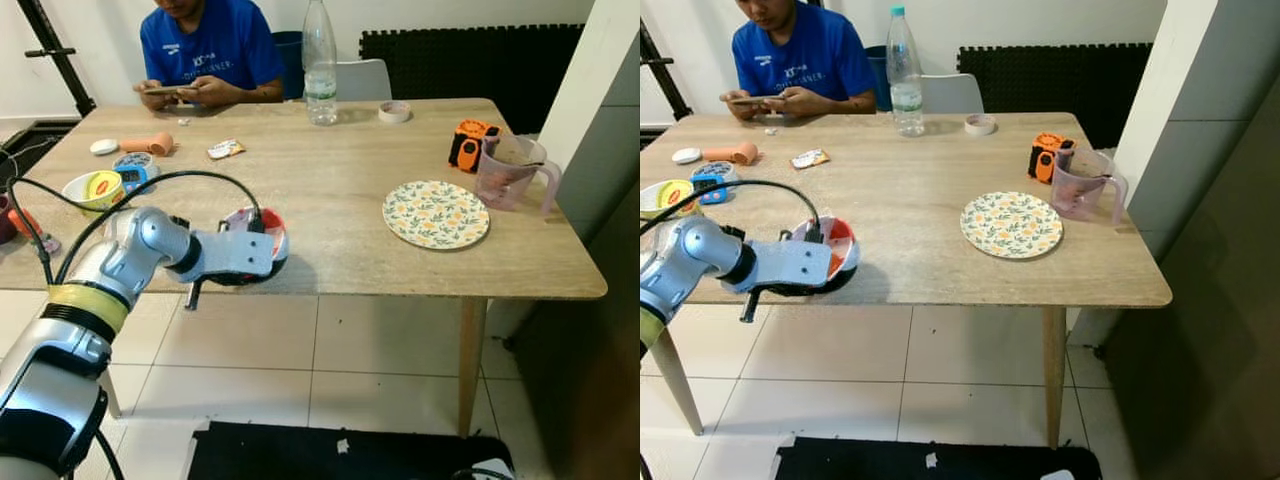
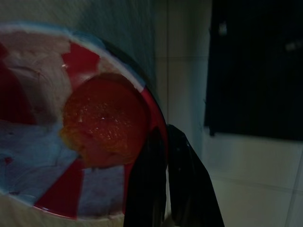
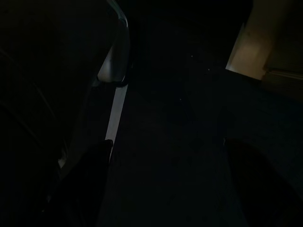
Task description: Restocking fridge
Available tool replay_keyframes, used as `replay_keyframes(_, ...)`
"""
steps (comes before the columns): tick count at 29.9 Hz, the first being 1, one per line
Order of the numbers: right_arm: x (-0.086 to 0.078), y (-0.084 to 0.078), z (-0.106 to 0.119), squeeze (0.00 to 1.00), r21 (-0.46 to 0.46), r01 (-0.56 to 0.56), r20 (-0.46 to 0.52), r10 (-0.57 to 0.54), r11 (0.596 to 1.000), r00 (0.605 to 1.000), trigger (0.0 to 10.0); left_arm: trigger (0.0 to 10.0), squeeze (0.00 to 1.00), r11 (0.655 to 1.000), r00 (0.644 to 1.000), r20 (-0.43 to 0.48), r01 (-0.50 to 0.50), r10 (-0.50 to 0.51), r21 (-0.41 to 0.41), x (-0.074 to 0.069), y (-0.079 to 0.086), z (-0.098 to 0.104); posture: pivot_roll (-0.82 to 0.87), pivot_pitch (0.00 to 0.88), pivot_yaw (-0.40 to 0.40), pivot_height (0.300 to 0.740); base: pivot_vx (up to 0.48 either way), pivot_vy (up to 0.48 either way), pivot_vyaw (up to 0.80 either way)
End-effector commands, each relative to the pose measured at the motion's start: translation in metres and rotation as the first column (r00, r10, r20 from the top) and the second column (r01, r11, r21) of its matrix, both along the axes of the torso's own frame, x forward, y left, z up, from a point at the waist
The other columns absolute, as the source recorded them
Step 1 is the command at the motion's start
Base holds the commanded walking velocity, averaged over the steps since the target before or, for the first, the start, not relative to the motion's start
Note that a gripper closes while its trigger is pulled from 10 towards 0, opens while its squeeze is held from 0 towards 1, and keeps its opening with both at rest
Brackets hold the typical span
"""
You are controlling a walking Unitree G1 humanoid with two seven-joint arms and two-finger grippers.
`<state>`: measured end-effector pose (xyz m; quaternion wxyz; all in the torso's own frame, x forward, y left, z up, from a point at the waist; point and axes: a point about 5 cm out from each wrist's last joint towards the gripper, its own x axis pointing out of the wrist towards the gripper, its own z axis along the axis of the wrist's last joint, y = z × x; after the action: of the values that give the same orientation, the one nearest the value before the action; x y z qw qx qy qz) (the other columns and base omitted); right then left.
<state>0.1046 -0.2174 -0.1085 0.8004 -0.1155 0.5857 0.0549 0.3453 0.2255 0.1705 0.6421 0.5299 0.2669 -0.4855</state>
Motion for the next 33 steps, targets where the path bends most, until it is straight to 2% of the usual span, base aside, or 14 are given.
replay_keyframes(1,-0.003,0.004,-0.001,0.00,0.008,0.006,-0.004,-0.006,1.000,1.000,10.0,10.0,0.00,0.999,1.000,0.026,0.003,-0.004,0.032,0.005,-0.002,0.000,-0.02,0.000,0.052,0.740,0.000,0.000,0.00)
replay_keyframes(8,-0.004,0.004,-0.002,0.00,0.009,0.011,-0.006,-0.011,1.000,1.000,10.0,10.0,0.00,0.998,0.999,0.038,0.006,-0.009,0.059,0.011,-0.004,-0.003,-0.03,0.000,0.058,0.740,0.000,0.000,0.00)
replay_keyframes(9,-0.004,0.004,-0.002,0.00,0.010,0.012,-0.006,-0.012,1.000,1.000,10.0,10.0,0.05,0.998,0.999,0.036,0.011,-0.014,0.063,0.012,-0.005,-0.002,-0.03,0.000,0.060,0.740,0.000,0.000,0.00)
replay_keyframes(10,-0.005,0.005,-0.002,0.00,0.010,0.013,-0.006,-0.013,1.000,1.000,10.0,10.0,0.18,0.998,0.999,0.036,0.016,-0.018,0.065,0.013,-0.006,-0.002,-0.03,0.000,0.062,0.740,0.000,0.000,0.00)
replay_keyframes(11,-0.005,0.005,-0.002,0.00,0.010,0.013,-0.006,-0.013,1.000,1.000,10.0,10.0,0.18,0.998,0.999,0.036,0.016,-0.018,0.065,0.013,-0.006,-0.002,-0.03,0.000,0.062,0.740,0.000,0.000,0.00)
replay_keyframes(12,-0.005,0.005,-0.002,0.00,0.011,0.015,-0.006,-0.015,1.000,1.000,10.0,10.0,0.87,0.998,0.999,0.045,0.025,-0.028,0.066,0.015,-0.008,0.000,-0.03,0.000,0.062,0.740,0.000,0.000,0.00)
replay_keyframes(13,-0.005,0.005,-0.002,0.00,0.011,0.016,-0.006,-0.016,1.000,1.000,10.0,10.0,1.00,0.998,0.998,0.047,0.030,-0.033,0.061,0.016,-0.010,0.001,-0.03,0.000,0.062,0.740,0.000,0.000,0.00)
replay_keyframes(17,-0.005,0.005,-0.002,0.00,0.012,0.016,-0.005,-0.016,1.000,1.000,10.0,10.0,1.00,0.998,0.997,0.064,0.039,-0.042,0.053,0.019,-0.013,0.004,-0.03,0.000,0.065,0.740,0.000,0.000,0.00)
replay_keyframes(19,-0.005,0.006,-0.002,0.00,0.014,0.018,-0.005,-0.018,1.000,1.000,10.0,10.0,1.00,0.998,0.994,0.087,0.061,-0.062,0.020,0.021,-0.019,0.009,-0.03,0.000,0.066,0.740,0.000,0.000,0.00)
replay_keyframes(20,-0.005,0.006,-0.002,0.00,0.014,0.018,-0.005,-0.018,1.000,1.000,10.0,10.0,0.88,0.997,0.992,0.102,0.069,-0.070,0.017,0.022,-0.021,0.010,-0.03,0.000,0.066,0.740,0.000,0.000,0.00)
replay_keyframes(21,-0.005,0.006,-0.002,0.00,0.014,0.018,-0.005,-0.018,1.000,1.000,10.0,10.0,0.88,0.997,0.991,0.109,0.073,-0.074,0.017,0.023,-0.021,0.011,-0.03,0.000,0.066,0.740,0.000,0.000,0.00)
replay_keyframes(22,-0.005,0.007,-0.003,0.00,0.014,0.018,-0.005,-0.018,1.000,1.000,10.0,10.0,0.00,0.997,0.991,0.107,0.079,-0.079,0.012,0.023,-0.022,0.012,-0.03,0.000,0.067,0.740,0.000,0.000,0.00)
replay_keyframes(30,-0.005,0.007,-0.003,0.00,0.011,0.014,-0.003,-0.014,1.000,1.000,10.0,10.0,0.00,0.996,0.995,0.032,0.093,-0.092,-0.006,0.020,-0.023,0.008,-0.03,0.000,0.068,0.740,0.000,0.000,0.00)
replay_keyframes(33,-0.005,0.006,-0.002,0.00,0.008,0.014,-0.001,-0.014,1.000,1.000,10.0,10.0,0.00,0.996,0.996,0.022,0.082,-0.083,0.037,0.020,-0.020,0.001,-0.03,0.000,0.067,0.740,0.000,0.000,0.00)
